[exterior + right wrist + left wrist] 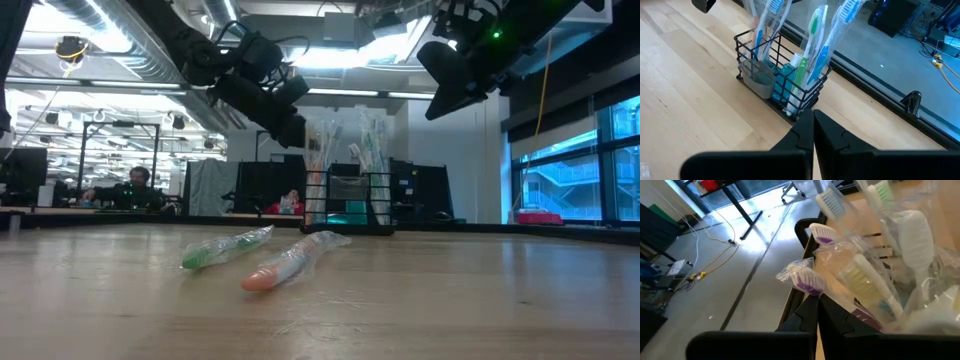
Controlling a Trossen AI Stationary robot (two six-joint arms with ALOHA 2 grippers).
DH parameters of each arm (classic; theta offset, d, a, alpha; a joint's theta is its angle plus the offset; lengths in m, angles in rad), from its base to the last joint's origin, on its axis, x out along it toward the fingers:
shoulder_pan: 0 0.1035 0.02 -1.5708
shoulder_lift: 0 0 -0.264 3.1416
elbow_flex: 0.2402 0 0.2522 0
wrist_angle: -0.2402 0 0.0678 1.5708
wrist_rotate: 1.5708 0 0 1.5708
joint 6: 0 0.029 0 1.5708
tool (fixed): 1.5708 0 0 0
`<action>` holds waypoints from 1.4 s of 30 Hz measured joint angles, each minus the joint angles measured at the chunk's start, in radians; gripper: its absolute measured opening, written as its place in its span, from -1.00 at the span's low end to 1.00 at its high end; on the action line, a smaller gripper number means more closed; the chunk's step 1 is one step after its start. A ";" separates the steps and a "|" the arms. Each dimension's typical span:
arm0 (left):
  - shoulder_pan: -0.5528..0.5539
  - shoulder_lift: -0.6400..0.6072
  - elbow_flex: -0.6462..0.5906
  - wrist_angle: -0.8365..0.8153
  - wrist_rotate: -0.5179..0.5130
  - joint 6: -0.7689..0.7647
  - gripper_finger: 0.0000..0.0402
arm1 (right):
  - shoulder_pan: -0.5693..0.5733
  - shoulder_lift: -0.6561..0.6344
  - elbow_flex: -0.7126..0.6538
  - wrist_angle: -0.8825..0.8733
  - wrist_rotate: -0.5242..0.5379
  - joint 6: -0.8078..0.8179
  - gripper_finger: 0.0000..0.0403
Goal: Pick & Place toothbrushing station
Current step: Put the purple toothbrush in the left section of the wire organizer
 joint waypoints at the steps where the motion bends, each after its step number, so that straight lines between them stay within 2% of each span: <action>1: 0.000 0.000 0.000 0.000 -0.001 0.001 -0.99 | 0.000 0.000 0.000 0.000 0.000 0.001 -0.96; 13: 0.001 0.000 0.000 0.000 -0.044 0.089 -0.93 | 0.000 0.000 0.000 0.007 0.000 0.002 -0.96; 27: -0.001 -0.003 0.000 -0.001 -0.064 0.131 -0.32 | 0.000 0.000 0.000 0.007 0.000 0.002 -0.96; 31: -0.008 -0.022 0.000 -0.001 -0.126 0.115 -0.17 | 0.000 0.000 0.000 0.007 0.000 0.002 -0.96; 37: -0.025 -0.055 0.000 -0.001 -0.246 0.081 -0.04 | 0.000 0.000 0.000 0.007 0.000 0.002 -0.96; 42: -0.046 -0.064 0.000 -0.010 -0.250 0.066 -0.02 | 0.000 0.000 0.000 0.007 -0.001 0.002 -0.96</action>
